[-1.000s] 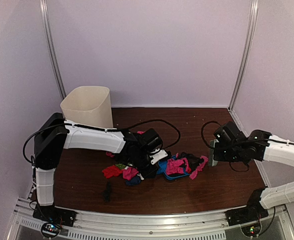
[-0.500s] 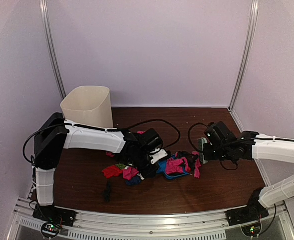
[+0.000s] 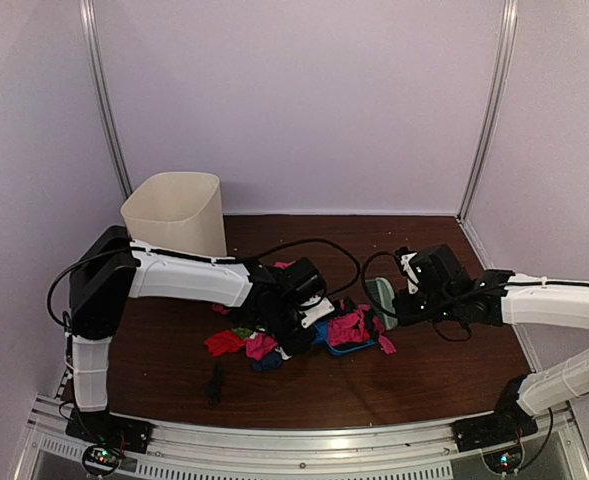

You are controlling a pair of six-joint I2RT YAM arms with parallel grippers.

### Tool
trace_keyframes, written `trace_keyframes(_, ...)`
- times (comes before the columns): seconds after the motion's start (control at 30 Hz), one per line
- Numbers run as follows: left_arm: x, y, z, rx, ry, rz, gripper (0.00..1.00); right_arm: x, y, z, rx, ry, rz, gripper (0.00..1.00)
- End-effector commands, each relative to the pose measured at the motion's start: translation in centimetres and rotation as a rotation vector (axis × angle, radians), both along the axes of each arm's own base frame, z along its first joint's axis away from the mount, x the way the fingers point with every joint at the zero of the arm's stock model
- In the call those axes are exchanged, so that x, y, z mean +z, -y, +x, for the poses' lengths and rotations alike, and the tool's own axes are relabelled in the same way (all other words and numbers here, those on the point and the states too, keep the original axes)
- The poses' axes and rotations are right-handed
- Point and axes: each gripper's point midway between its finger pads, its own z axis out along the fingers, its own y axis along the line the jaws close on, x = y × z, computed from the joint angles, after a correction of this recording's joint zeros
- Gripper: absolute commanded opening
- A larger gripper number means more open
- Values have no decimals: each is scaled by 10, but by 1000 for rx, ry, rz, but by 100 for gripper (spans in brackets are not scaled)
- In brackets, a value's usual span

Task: Sweep away the paper scraps from the table
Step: Sweep the paper scraps into the dustpan.

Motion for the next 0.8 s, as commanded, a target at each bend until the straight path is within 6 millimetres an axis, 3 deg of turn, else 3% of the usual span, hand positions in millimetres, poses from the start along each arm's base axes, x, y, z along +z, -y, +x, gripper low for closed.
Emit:
trace_keyframes(0.0,5,12,10,29,36,-36,0,-3,-20,-5,89,-14,71,0)
trace_keyframes(0.47,17,17,13,75,78,-163,0,-2,-39,-14,171,-16,177,0)
trace_keyframes(0.77,44,15,20,91,154,-225,0,21,-47,-9,193,25,218,0)
